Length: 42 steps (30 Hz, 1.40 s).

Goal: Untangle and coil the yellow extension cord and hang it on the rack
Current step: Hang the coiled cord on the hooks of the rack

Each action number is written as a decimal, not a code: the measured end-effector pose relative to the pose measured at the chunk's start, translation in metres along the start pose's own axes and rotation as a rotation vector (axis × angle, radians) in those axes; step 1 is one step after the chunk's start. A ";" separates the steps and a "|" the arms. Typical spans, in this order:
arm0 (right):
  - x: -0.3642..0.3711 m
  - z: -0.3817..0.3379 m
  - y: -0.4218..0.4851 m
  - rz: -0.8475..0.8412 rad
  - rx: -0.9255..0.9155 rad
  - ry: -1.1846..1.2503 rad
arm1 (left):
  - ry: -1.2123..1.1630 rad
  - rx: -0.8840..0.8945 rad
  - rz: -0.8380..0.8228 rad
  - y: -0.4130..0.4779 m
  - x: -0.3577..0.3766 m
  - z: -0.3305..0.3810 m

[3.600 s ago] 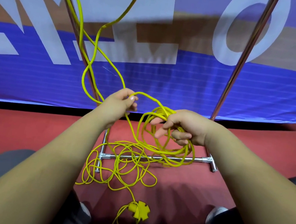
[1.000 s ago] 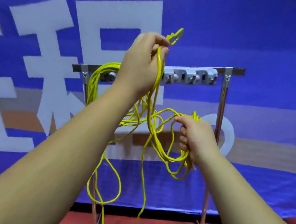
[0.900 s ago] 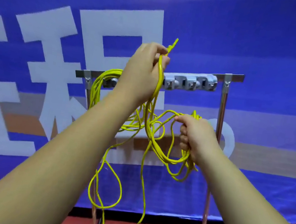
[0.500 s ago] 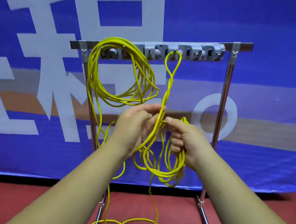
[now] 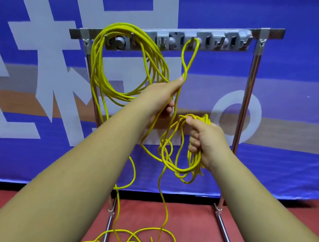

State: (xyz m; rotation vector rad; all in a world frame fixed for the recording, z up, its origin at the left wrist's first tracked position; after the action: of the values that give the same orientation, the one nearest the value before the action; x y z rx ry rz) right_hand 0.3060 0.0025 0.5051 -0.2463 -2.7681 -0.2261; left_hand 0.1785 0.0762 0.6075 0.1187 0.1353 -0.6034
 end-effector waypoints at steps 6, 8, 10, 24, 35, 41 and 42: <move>-0.011 -0.021 0.006 0.033 0.002 -0.017 | -0.072 0.165 -0.147 0.017 0.019 0.023; -0.014 -0.028 0.007 0.030 -0.003 -0.008 | -0.095 0.239 -0.094 0.018 0.019 0.035; -0.016 -0.035 0.008 0.022 -0.017 -0.012 | -0.107 0.318 -0.063 0.016 0.020 0.049; -0.006 0.021 -0.029 -0.137 0.089 0.130 | -0.251 0.068 -0.074 -0.031 0.025 -0.044; -0.048 0.127 -0.067 -0.139 0.482 -0.028 | 0.103 -0.178 -0.011 -0.054 -0.002 -0.194; -0.072 0.144 -0.076 -0.041 0.594 -0.281 | 0.279 -0.373 0.042 -0.064 -0.018 -0.254; -0.075 0.145 -0.077 -0.025 0.597 -0.340 | 0.263 -0.398 0.042 -0.064 -0.019 -0.259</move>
State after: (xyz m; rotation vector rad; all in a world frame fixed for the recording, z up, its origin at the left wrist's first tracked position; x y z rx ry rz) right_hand 0.3124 -0.0557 0.3340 -0.0977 -3.0076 0.6897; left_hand 0.1025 0.0735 0.3509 -0.1856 0.5024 -0.5066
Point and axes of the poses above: each hand's wrist, its own y-axis towards the middle knuckle, its own x-axis out of the palm, z = x × y, the point moved 8 cm from there along y, towards the middle knuckle, and after that the axes turned 12 degrees about -z, right-handed, at the moved point
